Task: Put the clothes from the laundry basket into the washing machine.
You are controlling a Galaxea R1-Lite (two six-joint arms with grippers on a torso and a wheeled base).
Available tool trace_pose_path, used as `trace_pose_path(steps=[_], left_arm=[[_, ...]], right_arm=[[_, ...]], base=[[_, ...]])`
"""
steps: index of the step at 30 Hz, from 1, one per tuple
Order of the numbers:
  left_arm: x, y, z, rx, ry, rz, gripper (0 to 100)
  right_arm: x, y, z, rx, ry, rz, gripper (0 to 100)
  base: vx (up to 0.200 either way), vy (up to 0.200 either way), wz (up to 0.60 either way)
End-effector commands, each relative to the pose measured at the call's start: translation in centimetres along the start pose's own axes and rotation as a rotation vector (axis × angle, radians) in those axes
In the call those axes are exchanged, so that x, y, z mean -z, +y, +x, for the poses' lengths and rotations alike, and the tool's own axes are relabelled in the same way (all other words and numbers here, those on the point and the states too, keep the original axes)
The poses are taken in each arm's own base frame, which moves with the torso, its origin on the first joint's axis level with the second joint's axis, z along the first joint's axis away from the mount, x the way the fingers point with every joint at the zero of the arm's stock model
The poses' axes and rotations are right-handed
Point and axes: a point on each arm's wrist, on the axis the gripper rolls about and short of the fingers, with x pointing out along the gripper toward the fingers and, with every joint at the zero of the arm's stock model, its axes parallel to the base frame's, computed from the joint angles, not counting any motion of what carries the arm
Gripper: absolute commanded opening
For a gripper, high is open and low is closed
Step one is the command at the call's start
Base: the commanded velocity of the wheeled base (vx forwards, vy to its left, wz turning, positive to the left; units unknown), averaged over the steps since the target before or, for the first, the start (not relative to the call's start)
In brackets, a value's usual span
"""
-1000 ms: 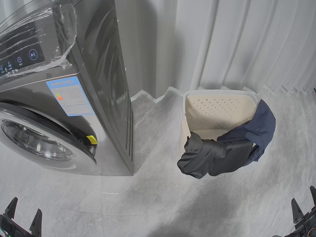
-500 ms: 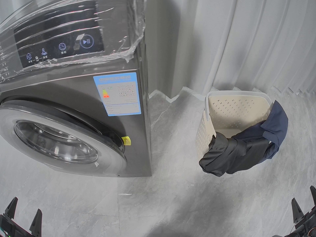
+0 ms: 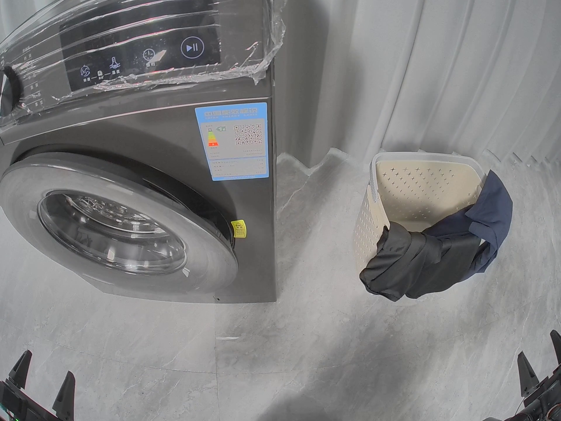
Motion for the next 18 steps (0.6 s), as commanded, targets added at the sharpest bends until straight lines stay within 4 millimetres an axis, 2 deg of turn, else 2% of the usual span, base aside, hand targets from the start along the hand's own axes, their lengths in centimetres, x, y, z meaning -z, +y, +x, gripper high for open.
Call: trace_pose_path(steps=[1,2,18], left_arm=[[0.44,0.02,0.00,0.000,0.000,0.000,100],[0.44,0.02,0.00,0.000,0.000,0.000,100],[0.44,0.02,0.00,0.000,0.000,0.000,100]], right_arm=[[0.52,0.00,0.02,0.000,0.002,-0.001,100],[0.52,0.00,0.02,0.000,0.002,-0.001,100],[0.52,0.00,0.02,0.000,0.002,-0.001,100]], base=[[0.000,0.000,0.00],[0.000,0.000,0.00],[0.000,0.200,0.00]])
